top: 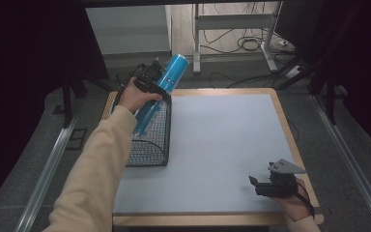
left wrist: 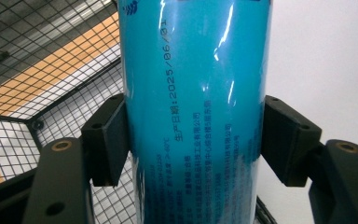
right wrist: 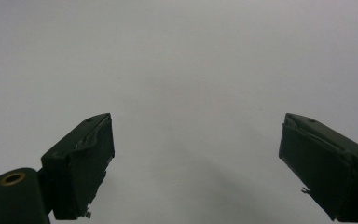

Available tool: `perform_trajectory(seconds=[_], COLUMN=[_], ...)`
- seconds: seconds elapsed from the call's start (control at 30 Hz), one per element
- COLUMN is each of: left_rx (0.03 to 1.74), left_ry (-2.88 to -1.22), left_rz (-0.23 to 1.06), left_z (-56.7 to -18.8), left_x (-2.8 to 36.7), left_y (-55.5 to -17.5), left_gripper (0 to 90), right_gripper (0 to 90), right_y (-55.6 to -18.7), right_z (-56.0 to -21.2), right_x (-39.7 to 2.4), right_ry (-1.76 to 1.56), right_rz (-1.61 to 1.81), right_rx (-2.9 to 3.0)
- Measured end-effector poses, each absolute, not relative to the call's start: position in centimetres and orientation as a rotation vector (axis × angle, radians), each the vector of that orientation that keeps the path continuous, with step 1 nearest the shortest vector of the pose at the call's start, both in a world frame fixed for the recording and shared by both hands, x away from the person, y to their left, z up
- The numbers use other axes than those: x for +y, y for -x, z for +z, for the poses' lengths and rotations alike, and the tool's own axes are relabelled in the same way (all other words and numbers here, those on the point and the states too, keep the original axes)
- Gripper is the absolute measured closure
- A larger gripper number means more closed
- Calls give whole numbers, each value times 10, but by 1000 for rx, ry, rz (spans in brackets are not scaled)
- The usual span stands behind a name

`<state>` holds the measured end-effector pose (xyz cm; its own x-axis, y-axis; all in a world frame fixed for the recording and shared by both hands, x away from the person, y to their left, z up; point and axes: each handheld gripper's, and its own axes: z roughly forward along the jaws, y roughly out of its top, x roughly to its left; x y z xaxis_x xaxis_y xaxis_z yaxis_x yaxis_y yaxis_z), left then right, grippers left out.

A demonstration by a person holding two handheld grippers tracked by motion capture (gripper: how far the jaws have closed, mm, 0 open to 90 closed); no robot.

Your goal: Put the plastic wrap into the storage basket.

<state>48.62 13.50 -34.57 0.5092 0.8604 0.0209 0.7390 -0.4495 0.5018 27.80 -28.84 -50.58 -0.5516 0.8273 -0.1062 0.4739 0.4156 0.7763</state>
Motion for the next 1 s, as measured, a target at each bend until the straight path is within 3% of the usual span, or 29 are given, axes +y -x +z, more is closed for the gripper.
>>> perform_trajectory(seconds=[1.0], left_rx=[1431], left_ry=[-2423], left_rz=[392], left_z=[-411], left_x=[145], left_y=[-521], left_gripper=[320], right_gripper=[104], right_y=[-278], right_z=[-507], right_x=[-289], right_ry=[-1106], right_rz=[969], right_rx=[2197])
